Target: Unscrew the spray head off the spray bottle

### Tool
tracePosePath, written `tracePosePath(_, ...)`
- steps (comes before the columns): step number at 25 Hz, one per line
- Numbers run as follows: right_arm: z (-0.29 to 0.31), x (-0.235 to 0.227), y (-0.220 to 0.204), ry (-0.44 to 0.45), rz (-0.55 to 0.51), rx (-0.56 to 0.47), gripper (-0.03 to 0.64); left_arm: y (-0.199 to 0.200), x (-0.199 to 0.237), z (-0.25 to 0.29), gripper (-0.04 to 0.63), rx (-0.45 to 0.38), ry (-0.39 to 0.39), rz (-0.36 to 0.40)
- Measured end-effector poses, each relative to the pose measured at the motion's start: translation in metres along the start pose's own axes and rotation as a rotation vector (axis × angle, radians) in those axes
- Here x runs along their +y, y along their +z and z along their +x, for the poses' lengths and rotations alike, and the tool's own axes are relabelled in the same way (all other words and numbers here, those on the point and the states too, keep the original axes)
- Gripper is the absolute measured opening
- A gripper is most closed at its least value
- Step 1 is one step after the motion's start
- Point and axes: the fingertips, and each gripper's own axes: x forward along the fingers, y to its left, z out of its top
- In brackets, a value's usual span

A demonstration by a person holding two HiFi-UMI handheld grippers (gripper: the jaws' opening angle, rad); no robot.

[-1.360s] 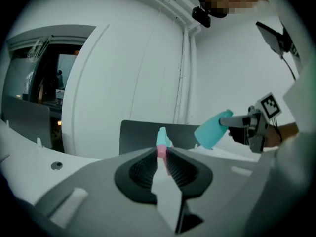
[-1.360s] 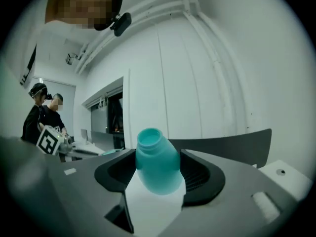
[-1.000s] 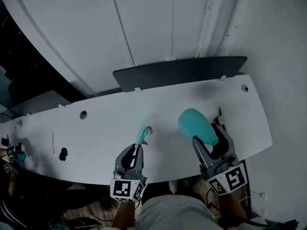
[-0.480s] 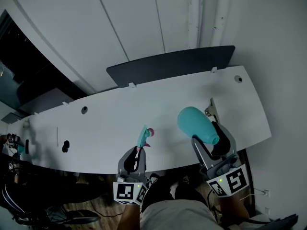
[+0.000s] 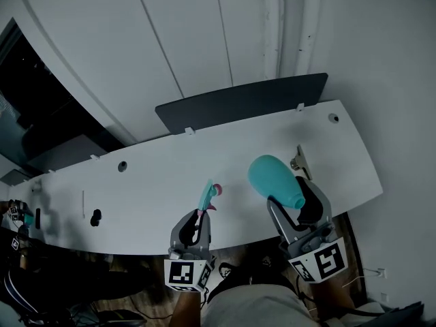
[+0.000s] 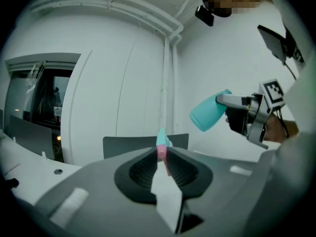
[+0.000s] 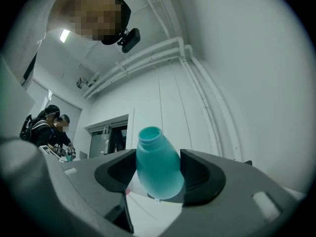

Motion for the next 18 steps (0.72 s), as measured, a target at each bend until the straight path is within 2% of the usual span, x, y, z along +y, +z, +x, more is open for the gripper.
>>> tracePosePath(6,0.006,0.016,0.0,-0.004,-0.031,-0.003,0.282,0.01,0.005,-0.003,0.058,-0.008,0.008,0.018)
tracePosePath(12,0.009,0.023,-0.004,-0.013,-0.039,0.009,0.282,0.029,-0.002,-0.004,0.058,-0.071,-0.024,0.027)
tracePosePath(18,0.015,0.027,-0.011,-0.018,-0.035,0.026,0.282,0.049,-0.002,0.0,0.058,-0.099,-0.028,0.048)
